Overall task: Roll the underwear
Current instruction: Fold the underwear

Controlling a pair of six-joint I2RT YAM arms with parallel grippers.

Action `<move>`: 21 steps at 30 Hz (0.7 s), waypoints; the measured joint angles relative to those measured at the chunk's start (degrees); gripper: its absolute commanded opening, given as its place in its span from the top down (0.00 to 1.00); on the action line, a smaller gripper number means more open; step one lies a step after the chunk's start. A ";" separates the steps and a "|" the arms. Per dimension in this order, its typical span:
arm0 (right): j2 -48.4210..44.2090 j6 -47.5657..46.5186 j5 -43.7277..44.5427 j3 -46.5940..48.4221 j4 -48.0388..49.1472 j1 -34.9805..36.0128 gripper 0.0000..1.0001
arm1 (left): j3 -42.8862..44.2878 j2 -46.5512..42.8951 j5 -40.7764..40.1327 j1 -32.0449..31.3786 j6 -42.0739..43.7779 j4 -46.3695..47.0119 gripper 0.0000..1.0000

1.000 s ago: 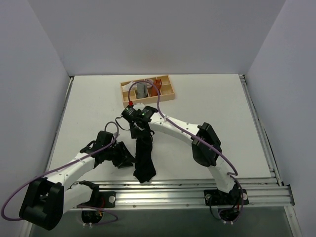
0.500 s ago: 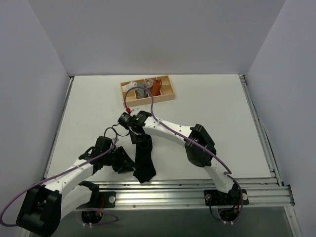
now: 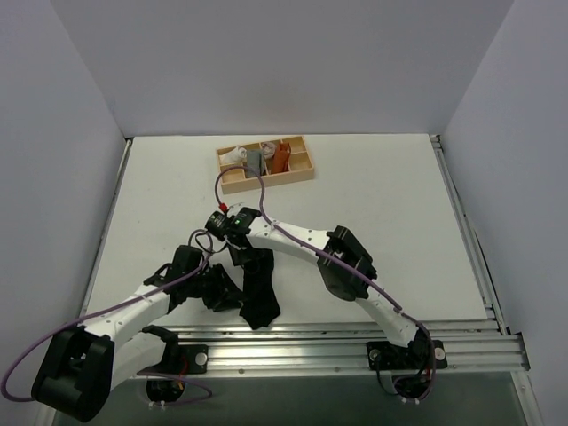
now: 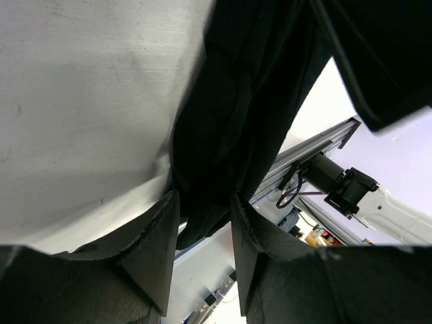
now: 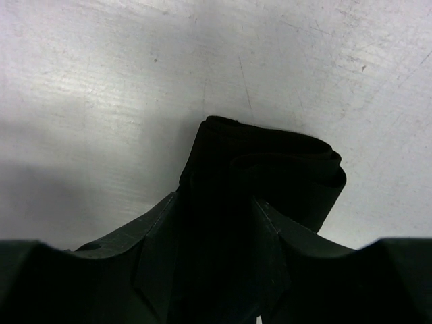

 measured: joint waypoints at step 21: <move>1.73 -0.26 2.38 1.57 -1.07 0.00 0.81 | -2.47 3.98 0.15 -0.74 -2.97 6.51 0.86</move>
